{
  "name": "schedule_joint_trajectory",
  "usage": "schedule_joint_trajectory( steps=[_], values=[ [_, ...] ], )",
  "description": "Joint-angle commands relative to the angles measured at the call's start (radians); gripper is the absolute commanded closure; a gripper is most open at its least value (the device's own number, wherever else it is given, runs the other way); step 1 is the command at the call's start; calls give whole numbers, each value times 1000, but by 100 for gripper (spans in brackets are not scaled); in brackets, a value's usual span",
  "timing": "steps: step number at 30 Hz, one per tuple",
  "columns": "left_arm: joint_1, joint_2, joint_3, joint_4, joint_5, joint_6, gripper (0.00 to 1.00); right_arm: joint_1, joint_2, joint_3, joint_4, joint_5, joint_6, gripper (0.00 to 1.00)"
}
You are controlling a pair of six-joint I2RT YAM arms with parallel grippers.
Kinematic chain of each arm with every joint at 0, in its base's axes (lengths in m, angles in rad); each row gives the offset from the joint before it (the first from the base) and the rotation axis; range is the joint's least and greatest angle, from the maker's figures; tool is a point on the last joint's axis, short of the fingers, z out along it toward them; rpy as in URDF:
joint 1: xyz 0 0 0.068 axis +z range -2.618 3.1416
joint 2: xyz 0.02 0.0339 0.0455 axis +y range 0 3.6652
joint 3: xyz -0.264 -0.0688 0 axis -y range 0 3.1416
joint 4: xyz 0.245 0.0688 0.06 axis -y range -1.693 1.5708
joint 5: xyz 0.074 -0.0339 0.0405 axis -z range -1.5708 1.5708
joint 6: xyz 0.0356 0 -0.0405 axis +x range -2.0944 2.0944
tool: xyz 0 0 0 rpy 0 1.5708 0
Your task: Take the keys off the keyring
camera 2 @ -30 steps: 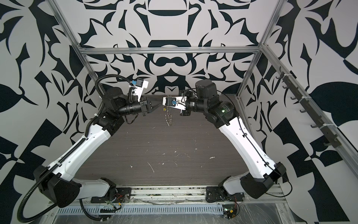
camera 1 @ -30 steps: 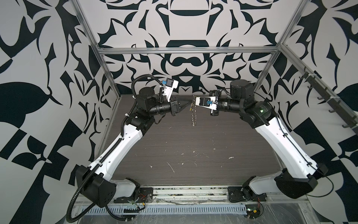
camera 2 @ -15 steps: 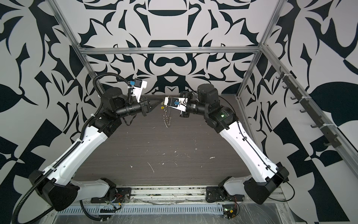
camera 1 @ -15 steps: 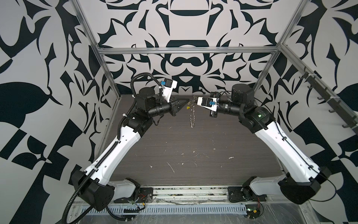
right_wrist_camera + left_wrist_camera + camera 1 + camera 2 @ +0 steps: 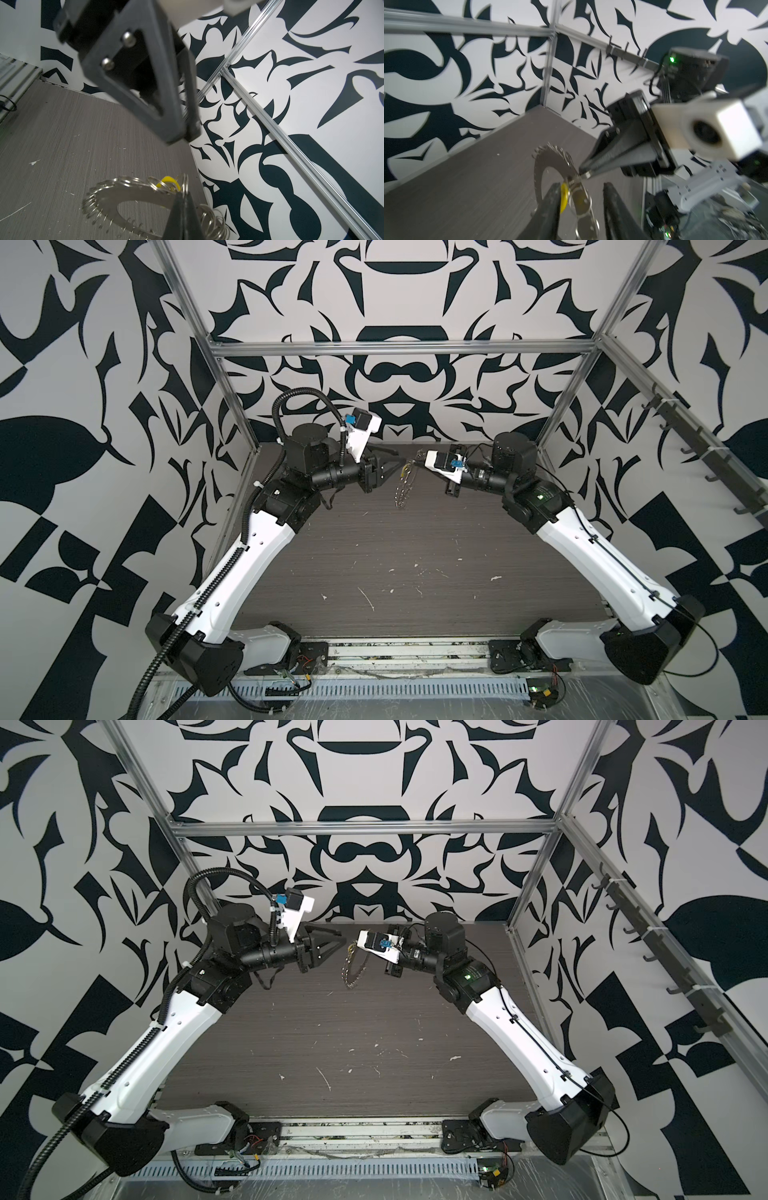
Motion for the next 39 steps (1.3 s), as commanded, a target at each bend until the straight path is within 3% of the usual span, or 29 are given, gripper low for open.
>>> schedule_joint_trajectory(
  steps=[1,4,6,10,14,39],
  values=[
    [42,-48,-77,172,195,-52,56,-9,-31,62,76,-101,-25,100],
    [81,-74,-128,287,298,-77,49,-11,-34,70,46,-135,-60,100],
    [88,-95,-138,286,343,-7,47,-12,-40,71,34,-148,-83,100],
    [90,-116,-139,228,317,92,44,-11,-49,65,12,-152,-110,100],
    [89,-82,-90,151,331,114,44,-11,-54,64,17,-168,-110,100],
    [63,60,-59,293,372,-1,68,21,-51,72,11,-192,-116,100]
  ],
)
